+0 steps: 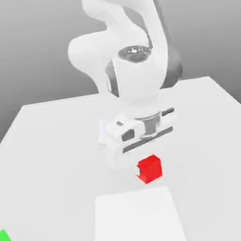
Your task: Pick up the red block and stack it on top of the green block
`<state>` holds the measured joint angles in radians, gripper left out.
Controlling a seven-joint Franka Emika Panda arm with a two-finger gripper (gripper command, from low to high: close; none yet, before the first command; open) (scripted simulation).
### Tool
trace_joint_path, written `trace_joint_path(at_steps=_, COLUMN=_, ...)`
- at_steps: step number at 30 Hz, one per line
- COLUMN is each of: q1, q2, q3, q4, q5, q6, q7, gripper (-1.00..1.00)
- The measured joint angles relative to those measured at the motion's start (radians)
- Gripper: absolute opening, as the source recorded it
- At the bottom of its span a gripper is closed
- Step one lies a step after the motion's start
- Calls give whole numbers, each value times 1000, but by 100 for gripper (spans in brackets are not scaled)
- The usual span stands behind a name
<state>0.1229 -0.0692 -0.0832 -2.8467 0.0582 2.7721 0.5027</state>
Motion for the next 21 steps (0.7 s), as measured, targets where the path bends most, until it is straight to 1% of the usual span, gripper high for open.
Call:
trace_joint_path(at_steps=7, q1=-201, q2=149, q3=-108, q4=252, q5=68, q6=-115, q7=93, gripper=-100)
trace_joint_path(at_steps=15, q1=-359, q2=318, q3=-267, q4=541, q5=106, q6=-241, q7=227, gripper=-100)
trace_joint_path(at_steps=17, q1=-386, q2=380, q3=-265, q4=570, q5=140, q6=-211, q7=217, gripper=-100)
trace_joint_path(at_steps=19, q1=-412, q2=450, q3=-238, q4=581, q5=182, q6=-156, q7=191, gripper=-100)
trace_joint_path(at_steps=20, q1=-422, q2=475, q3=-227, q4=584, q5=197, q6=-135, q7=182, gripper=100)
trace_joint_path(at_steps=21, q1=-422, q2=475, q3=-227, q4=584, q5=197, q6=-135, q7=182, gripper=100)
